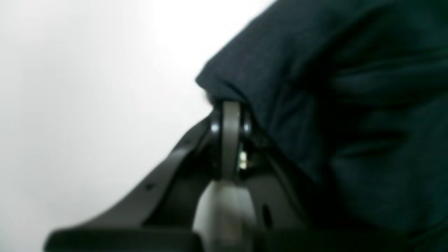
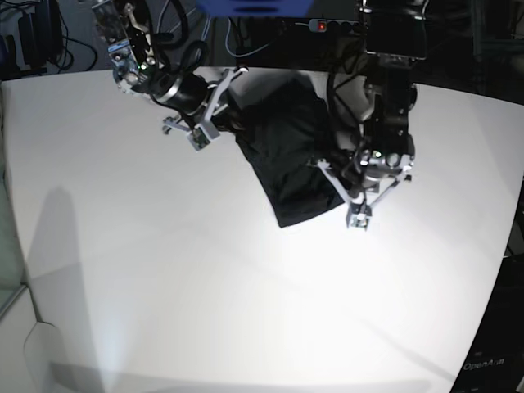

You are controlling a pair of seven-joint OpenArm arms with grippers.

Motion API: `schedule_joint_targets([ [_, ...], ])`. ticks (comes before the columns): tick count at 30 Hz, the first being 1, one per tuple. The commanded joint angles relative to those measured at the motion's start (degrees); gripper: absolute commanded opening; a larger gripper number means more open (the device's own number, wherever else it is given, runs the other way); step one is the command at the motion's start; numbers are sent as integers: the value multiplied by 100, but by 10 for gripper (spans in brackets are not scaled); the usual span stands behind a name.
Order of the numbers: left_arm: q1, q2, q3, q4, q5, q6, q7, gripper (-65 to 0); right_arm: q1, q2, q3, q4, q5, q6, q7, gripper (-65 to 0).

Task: Fold the T-shirt properly
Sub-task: 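Push the bundle edges with both grippers to square the folded shirt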

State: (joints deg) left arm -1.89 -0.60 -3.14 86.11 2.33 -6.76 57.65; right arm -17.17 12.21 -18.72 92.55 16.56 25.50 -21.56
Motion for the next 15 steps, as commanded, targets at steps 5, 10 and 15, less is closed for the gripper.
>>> schedule_joint_targets([
  [5, -554, 434, 10, -8, 27, -5, -72, -650, -178, -91, -58, 112, 54, 31, 130, -603],
  [10, -738, 434, 10, 36, 27, 4, -20, -650, -186, -30, 13, 112, 54, 31, 130, -603],
  [15, -615, 126, -42, 554, -17, -14, -20, -650, -186, 146, 373, 138, 54, 31, 130, -603],
])
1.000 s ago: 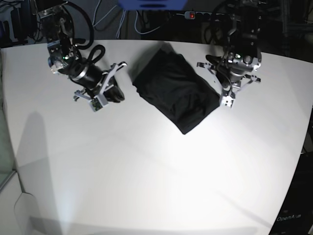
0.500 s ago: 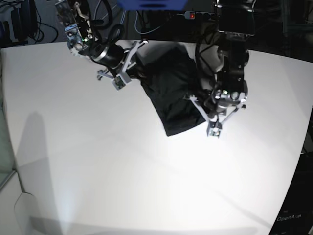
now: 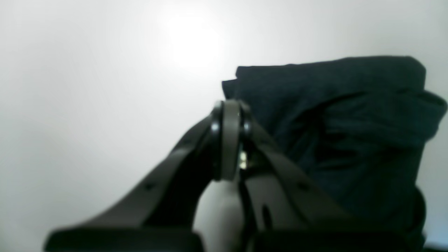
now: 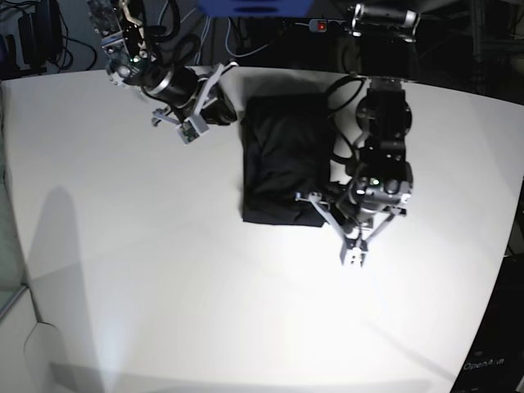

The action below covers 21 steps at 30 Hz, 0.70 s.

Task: Fold the T-shirt properly
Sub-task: 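Push the bundle edges with both grippers to square the folded shirt, then press the folded shirt flat with the left gripper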

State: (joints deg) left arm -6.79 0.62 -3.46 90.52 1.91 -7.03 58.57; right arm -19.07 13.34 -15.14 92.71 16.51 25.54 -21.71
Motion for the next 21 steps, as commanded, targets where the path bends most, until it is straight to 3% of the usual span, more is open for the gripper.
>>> schedule_joint_targets([
  [1, -29, -75, -18, 333, 24, 13, -112, -650, 4, 77, 103, 184, 59, 26, 145, -603],
  [7, 815, -357, 34, 1722, 7, -23, -147, -650, -93, 235, 498, 685, 59, 26, 136, -603],
  [16, 1008, -137, 764, 1950, -539, 30, -155, -650, -119, 235, 955, 756, 59, 26, 119, -603],
  [21, 947, 153, 922, 1766, -266, 30, -164, -650, -198, 226, 947, 747, 59, 26, 101, -603],
])
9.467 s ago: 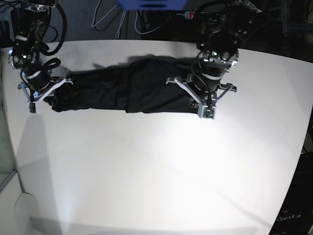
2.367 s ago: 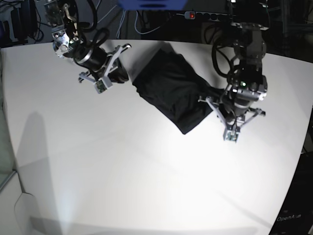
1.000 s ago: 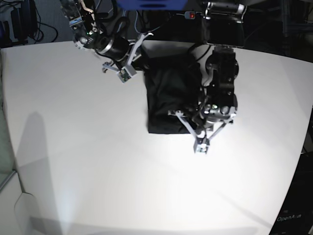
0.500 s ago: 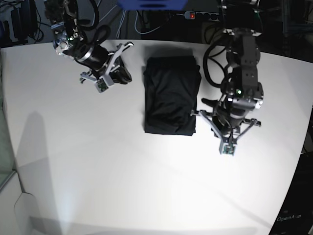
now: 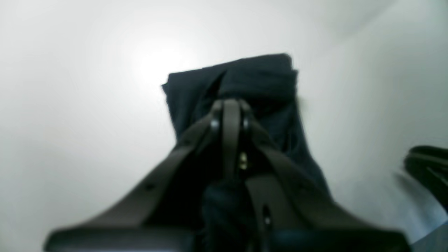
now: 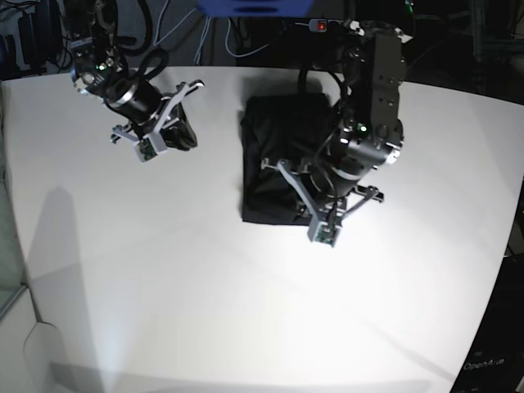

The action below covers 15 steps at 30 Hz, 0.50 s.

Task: Fold the T-shirt properly
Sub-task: 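Press the folded shirt flat with the left gripper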

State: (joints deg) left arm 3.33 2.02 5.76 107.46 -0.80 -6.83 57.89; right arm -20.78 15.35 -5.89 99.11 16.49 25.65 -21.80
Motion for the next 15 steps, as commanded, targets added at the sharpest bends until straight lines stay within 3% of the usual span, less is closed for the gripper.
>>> schedule_joint_targets([
  [1, -162, 40, -9, -69, 93, 11, -97, -650, -72, 25, 22, 115, 61, 15, 136, -603],
  [4, -390, 48, -35, -640, 172, 11, -132, -650, -98, 25, 22, 115, 61, 15, 136, -603],
  [8, -408, 48, -35, -1010, 181, 11, -729, -650, -116, 25, 31, 107, 61, 15, 136, -603],
  [15, -601, 57, -35, -1906, 163, 11, -1239, -650, -265, 25, 13, 115, 61, 15, 145, -603],
])
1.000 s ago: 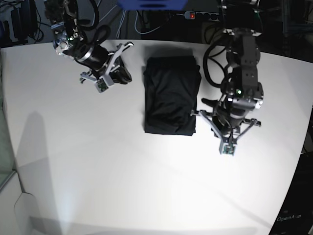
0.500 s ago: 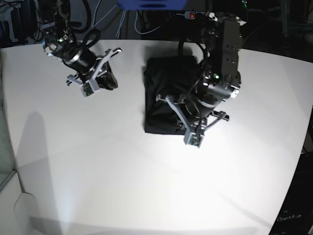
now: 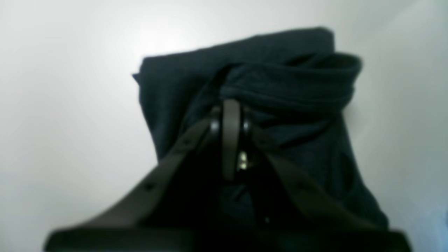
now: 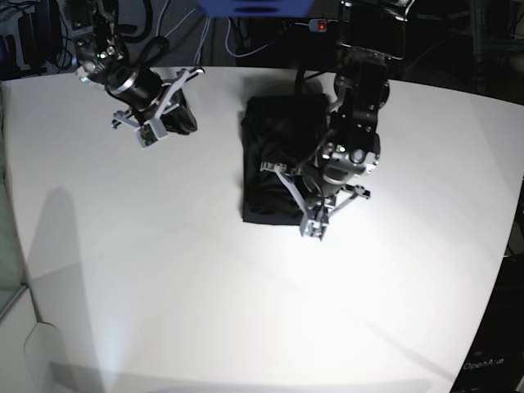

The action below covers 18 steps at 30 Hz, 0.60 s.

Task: Fold the T-shirt properly
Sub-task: 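Press the folded shirt flat with the left gripper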

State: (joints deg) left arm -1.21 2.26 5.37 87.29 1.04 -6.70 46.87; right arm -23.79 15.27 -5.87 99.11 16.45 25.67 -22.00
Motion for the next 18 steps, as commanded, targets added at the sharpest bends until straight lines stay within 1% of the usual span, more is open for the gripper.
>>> schedule_joint_targets([
  [1, -164, 42, 4, -47, -20, -3, -243, -650, 27, 34, 2, 115, 65, 13, 165, -603],
  [5, -191, 121, -14, -469, -3, 6, -577, -650, -96, 34, -7, 115, 65, 13, 174, -603],
  [10, -191, 112, -49, -452, -12, 6, -639, -650, -113, 43, 20, 115, 65, 13, 174, -603],
  [14, -173, 156, -392, 146, -29, -11, -612, -650, -131, 122, 29, 159, 65, 13, 174, -603],
  [18, -200, 314, -409, 946, -196, -3, -586, -650, -131, 122, 29, 194, 65, 13, 174, -603],
])
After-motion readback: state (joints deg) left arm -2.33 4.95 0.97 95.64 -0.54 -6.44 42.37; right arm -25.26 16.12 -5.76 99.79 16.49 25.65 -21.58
